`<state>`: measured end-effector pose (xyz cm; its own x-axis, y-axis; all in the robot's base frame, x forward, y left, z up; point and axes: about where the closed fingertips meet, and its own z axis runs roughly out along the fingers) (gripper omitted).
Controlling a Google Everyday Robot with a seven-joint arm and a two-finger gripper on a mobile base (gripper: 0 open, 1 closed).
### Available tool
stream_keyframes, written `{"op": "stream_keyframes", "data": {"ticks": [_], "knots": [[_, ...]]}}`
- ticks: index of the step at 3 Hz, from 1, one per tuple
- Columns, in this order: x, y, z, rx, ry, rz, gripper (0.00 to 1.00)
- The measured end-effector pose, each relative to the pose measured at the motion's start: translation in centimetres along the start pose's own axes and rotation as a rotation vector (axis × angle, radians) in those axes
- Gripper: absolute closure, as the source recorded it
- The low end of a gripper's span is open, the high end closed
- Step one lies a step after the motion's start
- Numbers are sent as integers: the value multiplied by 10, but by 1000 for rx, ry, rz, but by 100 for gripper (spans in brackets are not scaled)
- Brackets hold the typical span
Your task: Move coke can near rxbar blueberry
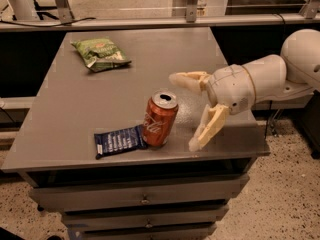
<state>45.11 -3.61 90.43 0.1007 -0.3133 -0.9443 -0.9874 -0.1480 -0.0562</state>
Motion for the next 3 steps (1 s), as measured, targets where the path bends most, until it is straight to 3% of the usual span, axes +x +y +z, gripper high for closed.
{"op": "stream_keyframes", "data": {"ticks": [1,2,3], "knots": [[-7,3,-37,31,7,19,0],[-18,5,-89,125,-17,37,0],[-22,4,-95,139,-19,32,0]]}}
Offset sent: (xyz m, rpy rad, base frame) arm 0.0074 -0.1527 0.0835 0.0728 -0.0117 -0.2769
